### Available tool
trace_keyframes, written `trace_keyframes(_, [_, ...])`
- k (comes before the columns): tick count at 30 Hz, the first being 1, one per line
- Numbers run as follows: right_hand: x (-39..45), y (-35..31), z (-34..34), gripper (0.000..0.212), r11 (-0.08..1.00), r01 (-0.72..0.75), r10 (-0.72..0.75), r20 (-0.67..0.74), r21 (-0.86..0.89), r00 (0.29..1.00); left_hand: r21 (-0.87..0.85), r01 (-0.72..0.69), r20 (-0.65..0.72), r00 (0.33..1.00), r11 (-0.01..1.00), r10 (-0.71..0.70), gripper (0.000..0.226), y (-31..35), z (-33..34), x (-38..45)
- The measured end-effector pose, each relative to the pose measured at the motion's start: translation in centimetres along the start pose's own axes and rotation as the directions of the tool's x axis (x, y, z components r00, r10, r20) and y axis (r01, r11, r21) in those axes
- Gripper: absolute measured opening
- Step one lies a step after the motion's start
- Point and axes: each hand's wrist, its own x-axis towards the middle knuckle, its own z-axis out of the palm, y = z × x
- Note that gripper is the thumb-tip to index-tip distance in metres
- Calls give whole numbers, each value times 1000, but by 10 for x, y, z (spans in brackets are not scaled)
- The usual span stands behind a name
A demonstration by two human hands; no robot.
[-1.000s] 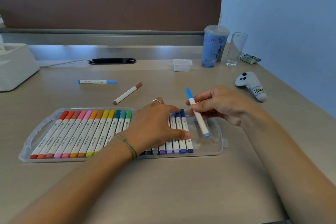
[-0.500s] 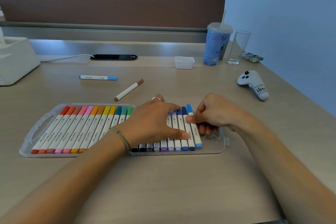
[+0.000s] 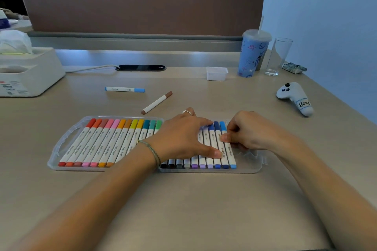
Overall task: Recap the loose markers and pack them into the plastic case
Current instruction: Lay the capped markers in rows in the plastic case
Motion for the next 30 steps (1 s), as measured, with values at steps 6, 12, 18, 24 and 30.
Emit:
trace_keyframes(6, [-2,-5,-5,31,996,22,-20,25,-89,999,-41,-29,19,999,999,30,81,-1,-5,0])
trace_keyframes(12, [25,-57,-6,28,971,218,-238,-275,-101,931,-178,-6,-165,986,984,-24,28,-45,-38,23])
trace_keyframes(18, [86,-98,1,11,953,300,-266,-351,43,898,-79,228,-373,896,970,-241,22,-142,-65,41])
trace_keyframes(24, [131,-107,3,18,977,208,-182,-328,47,927,127,395,-354,875,910,-330,30,-213,-77,62])
trace_keyframes(30, [163,-118,7,35,990,43,-11,-231,134,973,196,382,-354,886,903,-299,16,-238,-75,77])
